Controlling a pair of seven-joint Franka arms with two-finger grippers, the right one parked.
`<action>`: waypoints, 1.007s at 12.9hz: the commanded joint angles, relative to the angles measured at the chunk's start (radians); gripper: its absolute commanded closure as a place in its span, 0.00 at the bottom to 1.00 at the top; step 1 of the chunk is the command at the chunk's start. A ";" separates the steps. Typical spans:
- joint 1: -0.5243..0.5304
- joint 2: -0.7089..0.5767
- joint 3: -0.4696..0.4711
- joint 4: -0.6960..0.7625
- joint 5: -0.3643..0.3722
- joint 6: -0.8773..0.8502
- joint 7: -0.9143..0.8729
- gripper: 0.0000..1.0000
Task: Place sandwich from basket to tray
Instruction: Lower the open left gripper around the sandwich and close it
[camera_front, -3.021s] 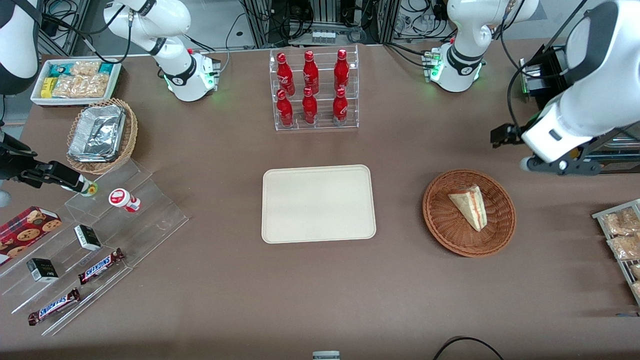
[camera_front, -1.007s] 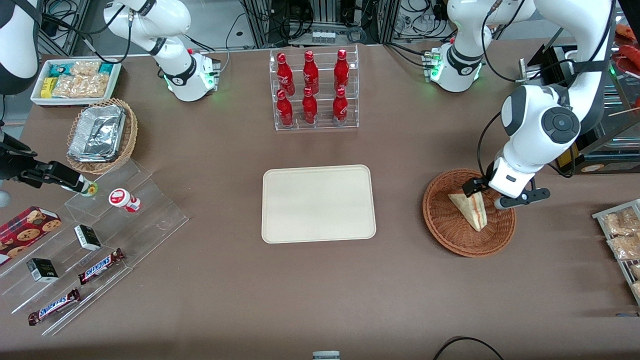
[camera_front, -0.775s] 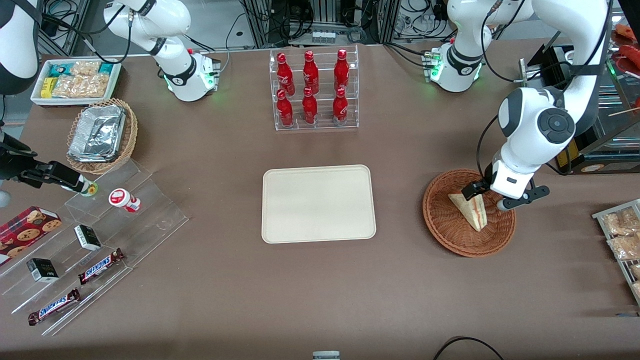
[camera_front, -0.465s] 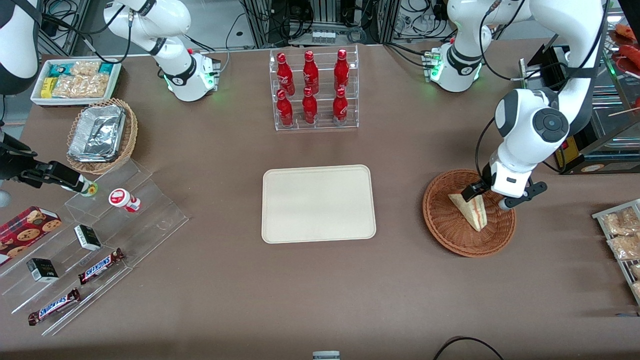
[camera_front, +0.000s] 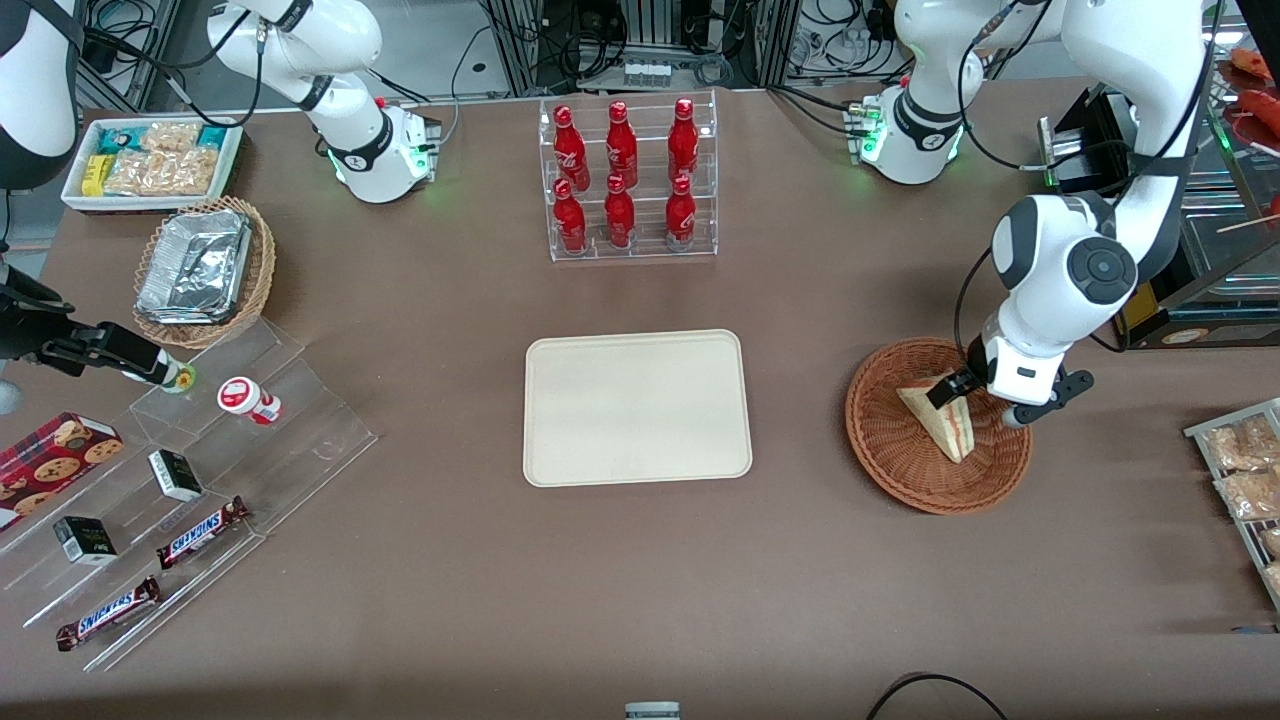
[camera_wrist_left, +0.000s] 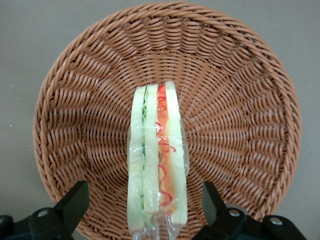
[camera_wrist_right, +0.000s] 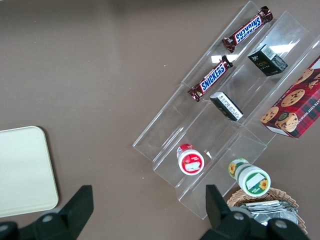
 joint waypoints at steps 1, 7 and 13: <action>0.002 0.034 -0.004 -0.002 0.002 0.052 -0.029 0.00; -0.001 0.072 -0.006 -0.001 0.002 0.062 -0.089 0.07; -0.006 0.071 -0.006 0.043 0.002 -0.019 -0.103 1.00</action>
